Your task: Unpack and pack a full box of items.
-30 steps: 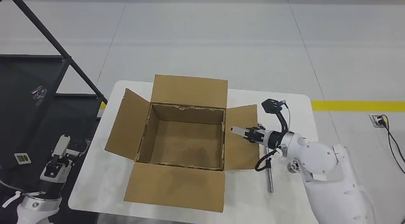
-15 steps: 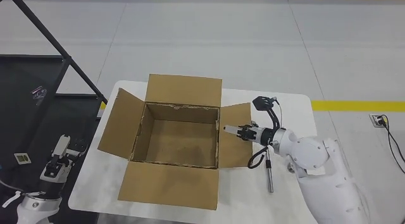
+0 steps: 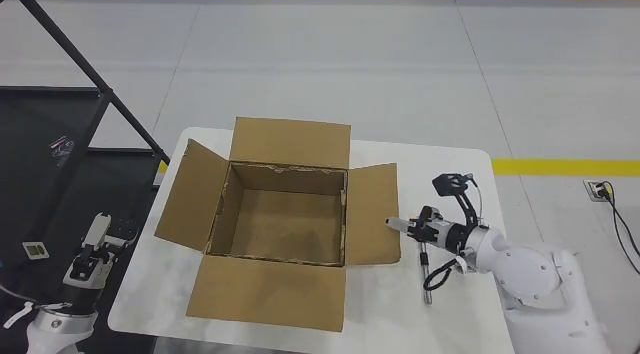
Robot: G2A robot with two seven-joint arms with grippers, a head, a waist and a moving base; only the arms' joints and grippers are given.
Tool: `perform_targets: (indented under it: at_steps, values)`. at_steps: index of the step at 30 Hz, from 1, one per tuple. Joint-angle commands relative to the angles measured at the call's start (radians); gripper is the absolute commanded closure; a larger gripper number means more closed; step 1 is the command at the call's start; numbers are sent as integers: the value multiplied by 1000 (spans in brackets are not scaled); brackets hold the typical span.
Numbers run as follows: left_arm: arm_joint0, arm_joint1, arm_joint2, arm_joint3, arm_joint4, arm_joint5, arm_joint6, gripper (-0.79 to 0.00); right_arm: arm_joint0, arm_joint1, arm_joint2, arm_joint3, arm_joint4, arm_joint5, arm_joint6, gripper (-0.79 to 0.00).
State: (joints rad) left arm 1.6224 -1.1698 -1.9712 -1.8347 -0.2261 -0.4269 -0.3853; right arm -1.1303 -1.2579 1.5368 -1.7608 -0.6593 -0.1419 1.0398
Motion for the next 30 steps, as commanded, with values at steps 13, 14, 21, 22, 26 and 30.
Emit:
perform_targets:
  at_steps: [13, 14, 21, 22, 26, 30]
  values:
    - [0, 0, 0, 0, 0, 0, 0, -785, -164, 29, 27, -90, -217, -9, 36, -785]
    - [0, 0, 0, 0, 0, 0, 0, -785, -164, 29, 27, -90, -217, -9, 36, -785]
    - [0, 0, 0, 0, 0, 0, 0, -785, -160, 30, -8, -92, -268, -15, 40, -785]
    - [0, 0, 0, 0, 0, 0, 0, -785, -146, 29, -28, -81, -299, 5, 52, -785]
    - [0, 0, 0, 0, 0, 0, 0, -785, -75, 22, -121, -20, -381, 101, 92, -785]
    - [0, 0, 0, 0, 0, 0, 0, -785, -24, 19, -152, 53, -399, 150, 97, -696]
